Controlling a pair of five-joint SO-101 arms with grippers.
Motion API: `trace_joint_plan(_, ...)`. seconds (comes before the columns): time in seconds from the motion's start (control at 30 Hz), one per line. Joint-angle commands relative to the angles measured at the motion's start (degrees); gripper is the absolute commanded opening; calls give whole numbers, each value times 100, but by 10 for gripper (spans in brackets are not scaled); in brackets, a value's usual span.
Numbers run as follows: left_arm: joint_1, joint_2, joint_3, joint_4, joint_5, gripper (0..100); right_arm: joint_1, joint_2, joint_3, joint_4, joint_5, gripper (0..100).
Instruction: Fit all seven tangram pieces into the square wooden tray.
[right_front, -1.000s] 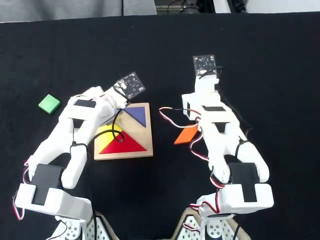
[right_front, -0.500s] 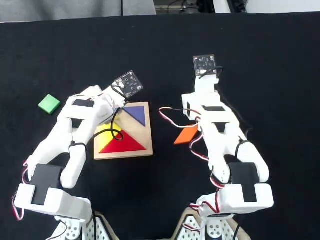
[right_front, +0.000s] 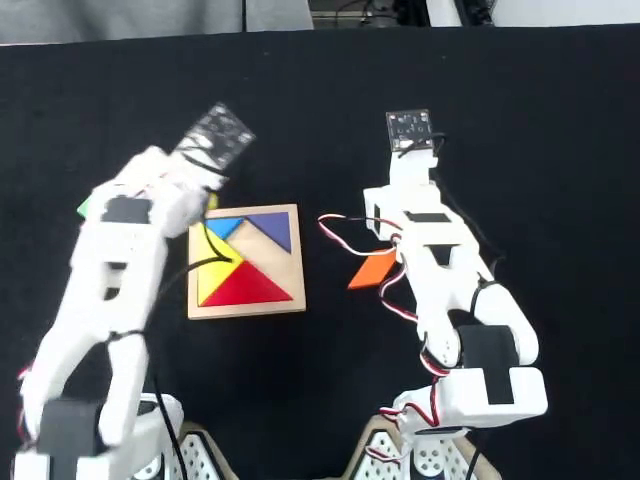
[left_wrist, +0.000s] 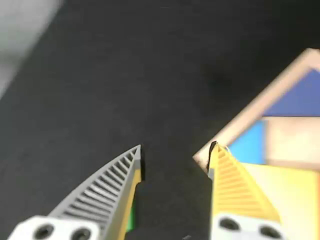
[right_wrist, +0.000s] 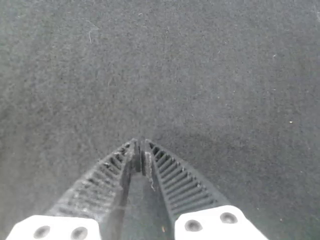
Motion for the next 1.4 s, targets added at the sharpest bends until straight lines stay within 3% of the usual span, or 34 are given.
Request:
trace_joint_plan(0.0, -743, -475, -400, 70, 53, 220, 62, -66, -382, -97, 53, 22)
trace_joint_plan(0.2, -1798, -158, -989, 325, -158, 220, 53, -66, -382, -97, 53, 22)
trace_joint_plan(0.37, -2237, 1011, -1736, 404, -273, 224, 53, -57, -382, -105, 53, 22)
trace_joint_plan(0.53, -2352, 2347, -3345, 1714, -396, 225, 53, -48, -382, -105, 53, 23)
trace_joint_plan(0.7, -2413, 4026, -5270, 3279, -1380, 227, 53, -48, -382, -105, 53, 23)
trace_joint_plan(0.9, -2422, 5644, -7767, 4870, -1538, 338, 53, -48, -382, -105, 53, 24)
trace_joint_plan(1.1, -2413, 7007, -9780, 5081, -1538, 341, 53, -48, -382, -105, 53, 24)
trace_joint_plan(1.37, -2369, 8571, -11240, 5090, -1538, 343, 53, -40, -382, -105, 53, 24)
